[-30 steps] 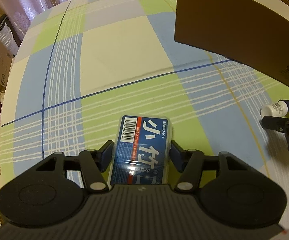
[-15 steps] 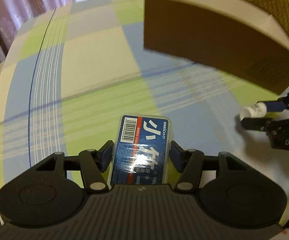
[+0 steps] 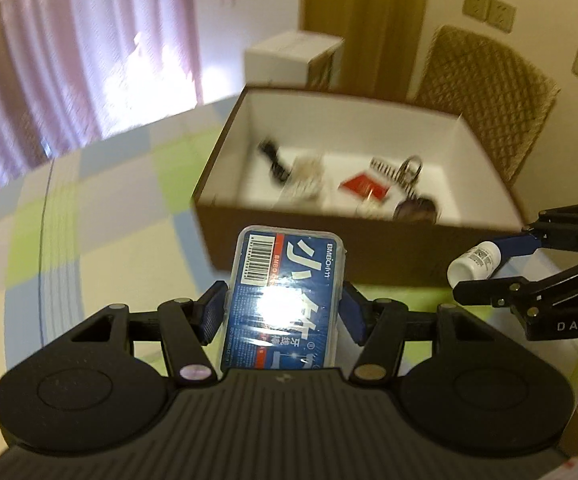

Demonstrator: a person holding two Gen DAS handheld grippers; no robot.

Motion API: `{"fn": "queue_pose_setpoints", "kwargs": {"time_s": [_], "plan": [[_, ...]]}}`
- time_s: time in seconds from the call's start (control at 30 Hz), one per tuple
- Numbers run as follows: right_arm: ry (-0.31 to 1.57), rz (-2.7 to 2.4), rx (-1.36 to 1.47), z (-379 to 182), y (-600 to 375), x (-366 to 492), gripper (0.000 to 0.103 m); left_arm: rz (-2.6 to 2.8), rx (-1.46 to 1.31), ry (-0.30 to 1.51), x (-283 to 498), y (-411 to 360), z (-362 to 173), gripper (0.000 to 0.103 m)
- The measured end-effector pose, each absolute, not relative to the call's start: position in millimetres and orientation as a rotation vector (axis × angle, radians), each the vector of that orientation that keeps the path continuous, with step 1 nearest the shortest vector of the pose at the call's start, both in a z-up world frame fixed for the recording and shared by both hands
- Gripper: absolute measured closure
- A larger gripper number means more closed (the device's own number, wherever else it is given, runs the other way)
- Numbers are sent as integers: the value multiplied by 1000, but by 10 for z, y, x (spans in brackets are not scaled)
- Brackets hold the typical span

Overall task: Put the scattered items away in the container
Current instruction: 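Lift and carry the toothpick box and white bottle over the brown box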

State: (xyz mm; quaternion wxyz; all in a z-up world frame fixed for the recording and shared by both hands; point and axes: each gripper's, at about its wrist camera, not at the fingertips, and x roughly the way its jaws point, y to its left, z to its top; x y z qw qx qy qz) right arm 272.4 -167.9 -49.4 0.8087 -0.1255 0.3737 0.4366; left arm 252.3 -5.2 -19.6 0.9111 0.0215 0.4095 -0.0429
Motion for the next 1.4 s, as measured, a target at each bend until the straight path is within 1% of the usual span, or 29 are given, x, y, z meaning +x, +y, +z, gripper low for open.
{"fn": "queue_pose_setpoints", "kwargs": {"time_s": [0.2, 0.4, 0.63, 0.8, 1.1, 1.4], "plan": [[755, 869, -246, -276, -1811, 3149, 54, -137, 82, 789, 3021, -215, -3, 48], [772, 835, -240, -291, -1885, 3608, 54, -160, 67, 807, 3550, -306, -29, 48], [816, 880, -327, -410, -1902, 3932, 54, -156, 78, 883, 3959, -338, -249, 48], [889, 910, -366, -575, -1863, 4110, 54, -160, 58, 949, 4159, -365, -425, 48], [964, 981, -512, -823, -1743, 4271, 54, -171, 58, 1074, 4344, -478, -786, 48], [988, 1050, -613, -907, -1676, 4279, 54, -170, 114, 1134, 4442, -594, -1043, 48]]}}
